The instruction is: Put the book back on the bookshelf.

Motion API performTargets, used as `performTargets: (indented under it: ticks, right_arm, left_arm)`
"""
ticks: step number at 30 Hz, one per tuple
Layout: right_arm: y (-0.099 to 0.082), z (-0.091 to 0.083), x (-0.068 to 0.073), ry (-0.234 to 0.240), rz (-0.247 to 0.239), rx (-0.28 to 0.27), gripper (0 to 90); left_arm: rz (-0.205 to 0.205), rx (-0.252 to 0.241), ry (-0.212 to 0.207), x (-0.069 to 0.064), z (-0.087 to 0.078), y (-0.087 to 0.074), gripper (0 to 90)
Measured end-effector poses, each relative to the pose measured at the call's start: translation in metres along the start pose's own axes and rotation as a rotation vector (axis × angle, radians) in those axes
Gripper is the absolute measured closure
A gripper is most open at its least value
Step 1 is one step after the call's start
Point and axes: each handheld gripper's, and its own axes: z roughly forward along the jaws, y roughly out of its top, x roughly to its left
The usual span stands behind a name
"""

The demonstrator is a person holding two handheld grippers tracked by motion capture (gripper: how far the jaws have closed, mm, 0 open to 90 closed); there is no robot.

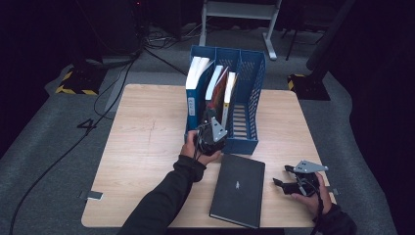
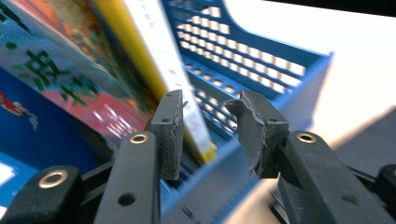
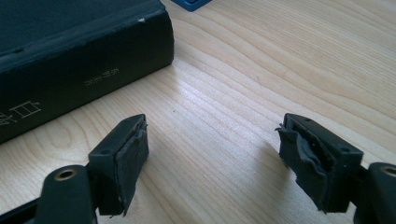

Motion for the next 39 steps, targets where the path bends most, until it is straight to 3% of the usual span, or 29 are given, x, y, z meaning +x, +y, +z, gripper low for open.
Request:
performTargets:
  ticks: [7,12,14,17,22,26,33,39]
  right_arm:
    - [0.0,0.0,0.001,-0.006,0.0,0.002,24.9]
    - [0.001,-0.002,0.005,-0.02,-0.008,0.014,26.9]
    - [0.002,-0.003,0.006,-0.021,-0.012,0.022,27.4]
    - [0.003,-0.006,0.009,-0.02,-0.022,0.035,28.1]
    - [0.008,-0.011,0.019,-0.006,-0.02,0.028,28.1]
    - [0.013,-0.017,0.031,0.013,-0.026,0.016,28.1]
    - [0.017,-0.028,0.048,0.077,-0.032,-0.023,29.6]
    - [0.022,-0.037,0.065,0.128,-0.042,-0.054,28.0]
  left_arm:
    - [0.056,0.029,-0.078,-0.012,-0.025,-0.024,55.0]
    - [0.126,0.084,-0.098,-0.02,-0.04,-0.049,51.4]
    - [0.119,0.115,-0.138,-0.021,-0.045,-0.059,49.3]
    - [0.116,0.156,-0.163,-0.023,-0.05,-0.074,46.5]
    - [0.068,0.207,-0.181,-0.025,-0.057,-0.097,41.0]
    - [0.031,0.217,-0.241,-0.026,-0.063,-0.109,36.4]
    - [0.015,0.312,-0.251,-0.036,-0.068,-0.125,30.7]
    - [0.004,0.299,-0.328,-0.046,-0.075,-0.132,27.7]
